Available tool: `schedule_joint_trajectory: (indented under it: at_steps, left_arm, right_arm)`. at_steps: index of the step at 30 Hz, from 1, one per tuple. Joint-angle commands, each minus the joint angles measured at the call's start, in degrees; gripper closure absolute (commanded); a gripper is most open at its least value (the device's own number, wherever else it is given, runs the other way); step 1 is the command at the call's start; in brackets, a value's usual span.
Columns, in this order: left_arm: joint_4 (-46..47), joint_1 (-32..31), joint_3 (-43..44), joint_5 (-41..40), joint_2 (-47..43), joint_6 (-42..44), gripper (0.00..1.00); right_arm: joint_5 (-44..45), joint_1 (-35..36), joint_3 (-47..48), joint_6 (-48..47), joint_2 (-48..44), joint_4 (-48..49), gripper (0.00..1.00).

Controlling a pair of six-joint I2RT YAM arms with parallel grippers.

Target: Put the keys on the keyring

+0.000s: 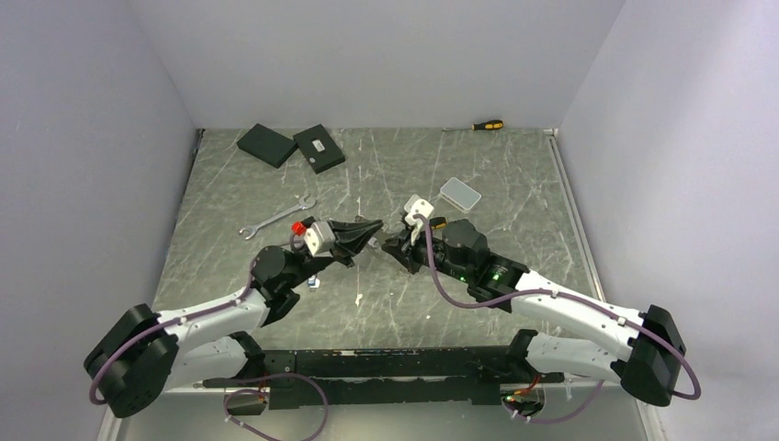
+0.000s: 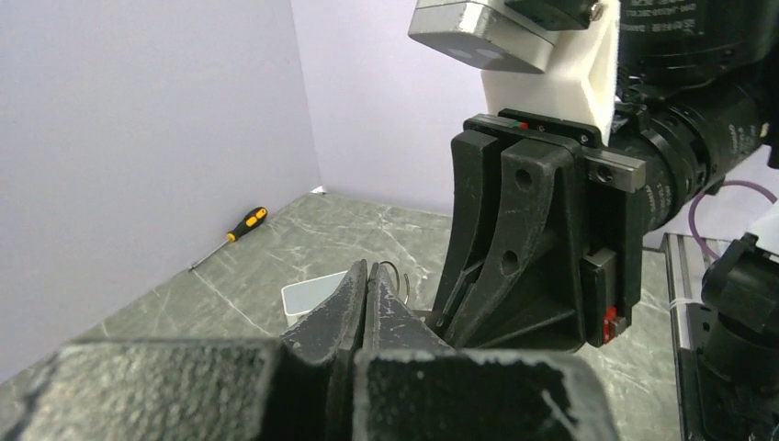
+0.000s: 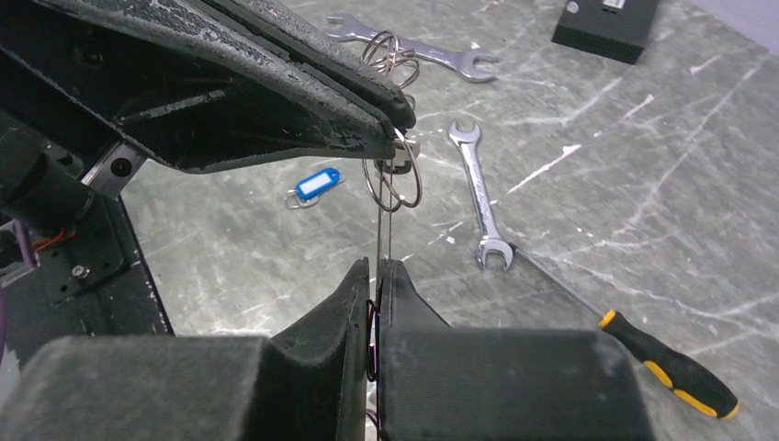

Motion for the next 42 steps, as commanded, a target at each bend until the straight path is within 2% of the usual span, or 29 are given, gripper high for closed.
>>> schedule_joint_trajectory:
  at_steps: [1, 5, 9, 13, 18, 22, 31, 42]
  left_arm:
    - [6.5, -0.6, 0.2, -2.5, 3.4, -3.4, 1.0]
    - [9.8, -1.1, -1.1, -8.7, 4.0, -4.9, 1.0]
    - [8.4, -1.1, -0.9, -13.0, 3.0, -6.1, 1.0]
    - [11.6, -1.1, -1.5, -14.1, 3.3, -8.9, 1.0]
    - [13.4, -1.1, -2.3, -11.7, 3.2, -9.0, 1.0]
    - [16.1, -1.1, -3.0, -8.9, 2.9, -10.0, 1.0]
    - [21.4, -1.1, -3.1, -3.3, 4.1, -13.2, 1.0]
    - [18.7, -1.1, -2.8, 0.8, 1.1, -13.1, 1.0]
  right_arm:
    - [2.6, 2.9, 4.0, 1.6, -1.3, 3.8, 1.0]
    - [6.8, 2.9, 4.1, 0.5, -3.1, 2.9, 1.0]
    - [7.3, 2.9, 4.4, -1.4, -3.9, 1.8, 1.0]
    - [2.7, 2.9, 4.8, -3.6, -5.0, 0.1, 0.72]
    - [-3.8, 2.6, 0.7, -9.5, -9.8, 0.4, 0.57]
    - [-6.2, 1.6, 0.7, -10.1, -12.9, -0.3, 0.56]
    - [-8.0, -2.3, -1.2, -5.7, -11.4, 8.5, 0.67]
    - [-17.2, -7.5, 0.1, -4.0, -8.7, 11.3, 0.72]
